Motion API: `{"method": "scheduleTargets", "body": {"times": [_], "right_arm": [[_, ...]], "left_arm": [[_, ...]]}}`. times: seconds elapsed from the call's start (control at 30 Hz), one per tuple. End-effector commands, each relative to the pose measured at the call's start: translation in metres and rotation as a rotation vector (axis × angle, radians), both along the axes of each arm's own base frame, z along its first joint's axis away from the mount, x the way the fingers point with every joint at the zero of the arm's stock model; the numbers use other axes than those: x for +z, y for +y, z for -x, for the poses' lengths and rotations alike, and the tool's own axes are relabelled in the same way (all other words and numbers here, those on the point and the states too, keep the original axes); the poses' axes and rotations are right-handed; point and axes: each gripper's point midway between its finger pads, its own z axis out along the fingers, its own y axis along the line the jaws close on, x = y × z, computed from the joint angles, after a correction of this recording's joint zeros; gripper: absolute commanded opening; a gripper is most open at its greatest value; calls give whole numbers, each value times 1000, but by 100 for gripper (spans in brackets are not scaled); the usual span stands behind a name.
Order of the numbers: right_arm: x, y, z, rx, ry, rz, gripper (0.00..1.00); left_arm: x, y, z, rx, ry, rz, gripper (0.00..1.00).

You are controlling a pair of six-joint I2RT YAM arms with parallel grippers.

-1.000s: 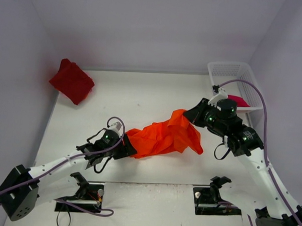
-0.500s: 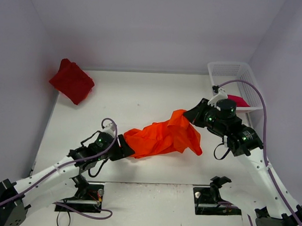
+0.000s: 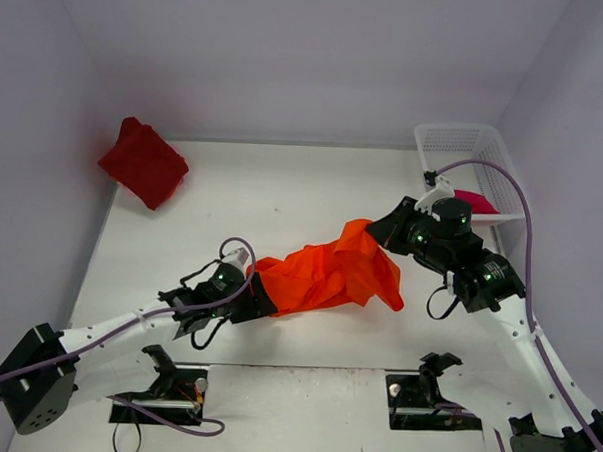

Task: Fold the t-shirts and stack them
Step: Flatten out the tshirt

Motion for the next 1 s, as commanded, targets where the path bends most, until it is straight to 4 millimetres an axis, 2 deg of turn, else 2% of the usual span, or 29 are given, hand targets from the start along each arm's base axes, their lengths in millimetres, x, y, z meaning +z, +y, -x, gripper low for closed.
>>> {"method": "scheduleTargets", "body": {"times": [0.0,0.6,0.97], "right_arm": [[14,3,-11,-8,-64,-15,0],[11,2,-8,-11,-57,-23,0],[11,2,-7,-9,-54,-30,0]], "left_arm": [[35,-24,-19,-13,-97,86,48],[13,-14,-17,0,-86,10,47],[17,-6,-23,18,-111,-41,47]]}}
